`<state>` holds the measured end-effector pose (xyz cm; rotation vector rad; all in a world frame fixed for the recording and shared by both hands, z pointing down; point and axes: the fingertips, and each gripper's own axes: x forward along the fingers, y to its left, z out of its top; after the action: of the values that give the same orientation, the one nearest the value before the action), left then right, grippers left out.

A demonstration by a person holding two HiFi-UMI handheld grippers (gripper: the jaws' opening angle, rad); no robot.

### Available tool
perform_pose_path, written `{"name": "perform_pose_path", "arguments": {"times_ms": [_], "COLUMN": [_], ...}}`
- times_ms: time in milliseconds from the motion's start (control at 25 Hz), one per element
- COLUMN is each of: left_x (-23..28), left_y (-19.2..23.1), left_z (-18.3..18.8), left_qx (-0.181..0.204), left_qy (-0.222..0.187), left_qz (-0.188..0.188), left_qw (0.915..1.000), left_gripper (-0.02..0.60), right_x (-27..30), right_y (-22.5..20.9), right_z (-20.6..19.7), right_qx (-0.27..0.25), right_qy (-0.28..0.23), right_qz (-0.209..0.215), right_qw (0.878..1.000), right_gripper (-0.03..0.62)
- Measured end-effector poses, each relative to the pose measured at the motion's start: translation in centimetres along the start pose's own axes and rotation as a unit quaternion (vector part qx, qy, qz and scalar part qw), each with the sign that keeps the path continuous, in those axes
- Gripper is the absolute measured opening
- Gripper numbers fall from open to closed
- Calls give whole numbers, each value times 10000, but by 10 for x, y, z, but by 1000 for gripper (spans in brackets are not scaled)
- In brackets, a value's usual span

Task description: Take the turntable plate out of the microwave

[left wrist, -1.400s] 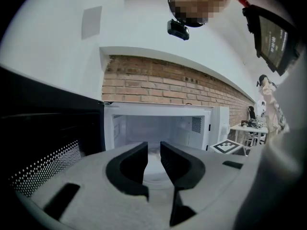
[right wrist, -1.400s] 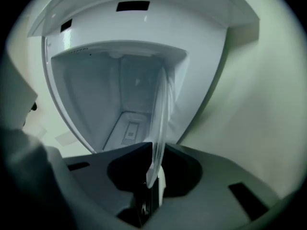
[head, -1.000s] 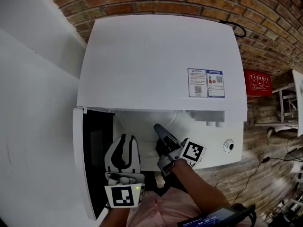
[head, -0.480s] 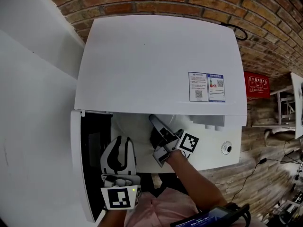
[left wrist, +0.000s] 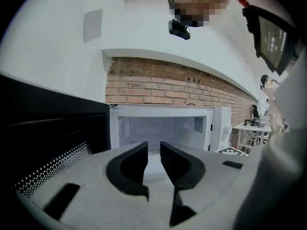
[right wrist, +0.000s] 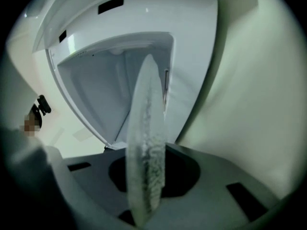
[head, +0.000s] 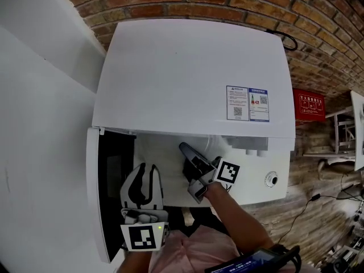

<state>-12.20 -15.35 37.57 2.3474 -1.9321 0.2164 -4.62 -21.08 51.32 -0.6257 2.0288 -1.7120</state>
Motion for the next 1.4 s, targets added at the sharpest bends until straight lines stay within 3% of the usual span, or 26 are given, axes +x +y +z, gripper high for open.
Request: {"name": "perform_pose_path", "arguments": {"times_ms": [600,1400], "left_x": [-48,-65], "left_y": [-34,-48], "left_z": [10,1], "left_qx": [122,281], "left_qy": [-289,-227], "left_qz": [333,453], "left_qw": [9990,9983], "left_gripper": [84,83], "right_x": [-94,-125], "right_y": [20,7], "right_z": [-50,-59], "right_qx": [15,72], "right_qy": [1011,1253], "right_qz": [251,322], "right_qw": [9946,9916], "right_gripper": [31,31]}}
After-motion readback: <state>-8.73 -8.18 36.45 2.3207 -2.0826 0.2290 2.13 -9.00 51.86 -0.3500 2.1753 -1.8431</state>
